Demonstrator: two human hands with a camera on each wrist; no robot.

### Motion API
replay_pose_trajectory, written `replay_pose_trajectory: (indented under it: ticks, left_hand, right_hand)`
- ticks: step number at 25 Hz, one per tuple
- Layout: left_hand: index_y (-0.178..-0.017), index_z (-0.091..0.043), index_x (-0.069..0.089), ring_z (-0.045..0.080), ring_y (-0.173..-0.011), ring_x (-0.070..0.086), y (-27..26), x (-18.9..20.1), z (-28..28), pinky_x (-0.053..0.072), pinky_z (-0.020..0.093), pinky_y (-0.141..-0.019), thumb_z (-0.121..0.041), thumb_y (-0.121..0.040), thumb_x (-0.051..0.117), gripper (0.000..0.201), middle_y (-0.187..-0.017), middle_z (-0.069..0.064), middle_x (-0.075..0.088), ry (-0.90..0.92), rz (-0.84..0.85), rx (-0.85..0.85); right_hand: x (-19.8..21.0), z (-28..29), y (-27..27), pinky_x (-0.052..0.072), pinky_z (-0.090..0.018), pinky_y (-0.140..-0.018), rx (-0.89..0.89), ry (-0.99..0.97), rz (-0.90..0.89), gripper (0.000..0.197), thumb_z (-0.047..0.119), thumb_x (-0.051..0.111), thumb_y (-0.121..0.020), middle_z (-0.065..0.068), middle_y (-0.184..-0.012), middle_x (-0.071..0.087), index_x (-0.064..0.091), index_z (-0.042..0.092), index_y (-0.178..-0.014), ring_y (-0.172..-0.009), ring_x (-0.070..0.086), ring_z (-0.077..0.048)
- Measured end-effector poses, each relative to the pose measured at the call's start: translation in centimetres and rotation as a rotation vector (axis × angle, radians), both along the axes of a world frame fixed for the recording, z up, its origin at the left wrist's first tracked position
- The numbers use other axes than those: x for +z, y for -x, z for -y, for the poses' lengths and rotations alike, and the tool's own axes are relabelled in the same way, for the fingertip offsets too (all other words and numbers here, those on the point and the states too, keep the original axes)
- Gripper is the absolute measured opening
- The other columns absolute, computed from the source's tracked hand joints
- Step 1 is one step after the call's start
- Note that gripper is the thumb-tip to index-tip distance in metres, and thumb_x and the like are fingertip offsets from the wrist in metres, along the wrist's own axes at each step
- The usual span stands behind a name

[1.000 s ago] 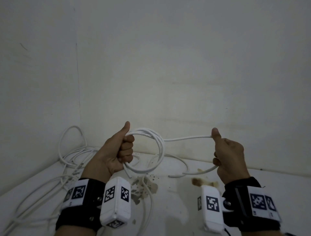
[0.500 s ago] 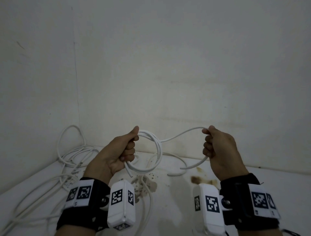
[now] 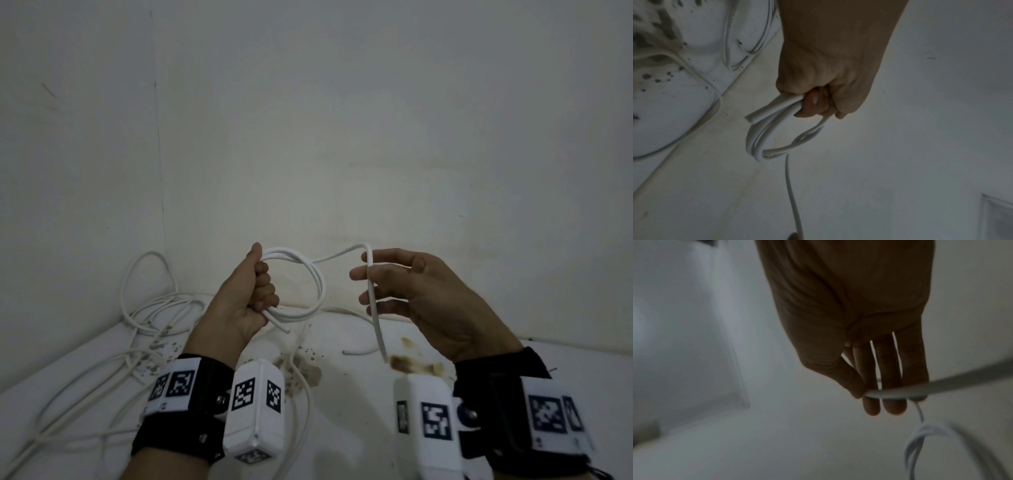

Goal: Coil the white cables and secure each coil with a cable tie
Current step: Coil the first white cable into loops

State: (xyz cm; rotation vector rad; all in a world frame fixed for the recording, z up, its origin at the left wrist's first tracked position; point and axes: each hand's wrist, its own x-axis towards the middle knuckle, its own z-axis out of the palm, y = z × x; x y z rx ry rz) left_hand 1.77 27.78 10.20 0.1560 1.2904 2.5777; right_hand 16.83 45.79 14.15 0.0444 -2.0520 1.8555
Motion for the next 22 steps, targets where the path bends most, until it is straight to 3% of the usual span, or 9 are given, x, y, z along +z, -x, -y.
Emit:
replay_pose_trajectory:
  ticks: [2, 4, 7, 9, 11, 14, 16, 19, 22]
  left_hand:
    - [-0.064, -0.02, 0.035, 0.005, -0.027, 0.016, 0.3, 0.0, 0.2, 0.016, 0.017, -0.029, -0.047, -0.098, 0.05, 0.046, -0.038, -0.008, 0.02, -0.039, 0.019, 0.023]
    - [-0.064, -0.02, 0.036, 0.005, -0.026, 0.017, 0.6, -0.2, 0.4, 0.017, 0.016, -0.028, -0.047, -0.099, 0.048, 0.046, -0.037, -0.008, 0.02, -0.08, 0.04, 0.025]
    - [-0.062, -0.019, 0.034, 0.005, -0.026, 0.017, 0.7, -0.4, 0.5, 0.018, 0.016, -0.028, -0.047, -0.1, 0.046, 0.048, -0.036, -0.008, 0.02, -0.127, 0.066, 0.004]
    - [-0.062, -0.019, 0.034, 0.006, -0.025, 0.017, 0.7, -0.4, 0.7, 0.019, 0.017, -0.028, -0.047, -0.101, 0.045, 0.049, -0.036, -0.008, 0.02, -0.178, 0.084, -0.014]
    - [-0.062, -0.019, 0.034, 0.006, -0.025, 0.017, 0.8, -0.4, 0.9, 0.019, 0.017, -0.028, -0.047, -0.101, 0.044, 0.049, -0.036, -0.008, 0.021, -0.239, 0.103, -0.031]
    - [-0.062, -0.019, 0.033, 0.007, -0.025, 0.017, 0.8, -0.4, 1.1, 0.02, 0.017, -0.028, -0.045, -0.102, 0.042, 0.049, -0.036, -0.007, 0.021, -0.301, 0.102, -0.063]
    - [-0.062, -0.019, 0.033, 0.007, -0.026, 0.018, 0.7, -0.3, 0.9, 0.021, 0.017, -0.028, -0.044, -0.102, 0.042, 0.049, -0.036, -0.007, 0.022, -0.315, 0.089, -0.071]
    - [-0.061, -0.018, 0.034, 0.006, -0.026, 0.019, 0.7, -0.3, 0.7, 0.022, 0.017, -0.029, -0.045, -0.102, 0.042, 0.05, -0.036, -0.007, 0.022, -0.341, 0.093, -0.084]
    - [-0.062, -0.018, 0.034, 0.005, -0.027, 0.019, 0.5, -0.3, 0.7, 0.022, 0.017, -0.028, -0.045, -0.102, 0.042, 0.049, -0.038, -0.006, 0.022, -0.281, 0.059, -0.107]
  right_hand:
    - [0.3, 0.5, -0.3, 0.06, -0.034, -0.064, -0.099, -0.158, -0.024, 0.032, 0.002, 0.06, -0.095, -0.01, -0.09, 0.077, 0.055, 0.017, -0.123, -0.069, 0.073, -0.028]
    - [0.7, 1.0, -0.6, 0.061, -0.036, -0.066, -0.091, -0.328, -0.045, 0.021, 0.007, 0.056, -0.099, -0.003, -0.09, 0.078, 0.066, 0.021, -0.111, -0.071, 0.075, -0.025]
    - [0.6, 1.3, -0.9, 0.06, -0.028, -0.069, 0.024, -0.588, 0.007, 0.024, 0.008, 0.06, -0.096, 0.012, -0.096, 0.077, 0.072, 0.026, -0.106, -0.086, 0.074, -0.007]
    - [0.5, 1.0, -1.0, 0.052, -0.016, -0.067, -0.039, -0.724, -0.065, 0.017, 0.022, 0.074, -0.088, 0.017, -0.092, 0.077, 0.074, 0.031, -0.103, -0.083, 0.071, 0.002]
    - [0.5, 0.7, -1.1, 0.046, -0.011, -0.065, -0.202, -0.828, -0.146, 0.013, 0.042, 0.081, -0.076, 0.019, -0.087, 0.073, 0.077, 0.037, -0.088, -0.078, 0.067, 0.003]
    - [0.4, 0.3, -1.0, 0.048, -0.019, -0.075, -0.223, -0.758, -0.162, 0.018, 0.045, 0.083, -0.071, 0.018, -0.095, 0.072, 0.076, 0.029, -0.074, -0.079, 0.067, 0.002]
    - [0.3, -0.1, -1.1, 0.054, -0.026, -0.07, -0.171, -0.709, -0.127, 0.025, 0.037, 0.081, -0.078, 0.006, -0.08, 0.076, 0.07, 0.016, -0.068, -0.069, 0.071, -0.009]
    - [0.3, -0.7, -1.3, 0.055, -0.033, -0.067, -0.141, -0.763, -0.085, 0.031, 0.033, 0.08, -0.081, -0.004, -0.066, 0.072, 0.064, 0.012, -0.065, -0.067, 0.069, -0.023]
    - [0.3, -0.8, -1.2, 0.053, -0.032, -0.065, -0.138, -0.805, -0.085, 0.029, 0.032, 0.081, -0.08, 0.0, -0.064, 0.071, 0.065, 0.013, -0.064, -0.066, 0.068, -0.018]
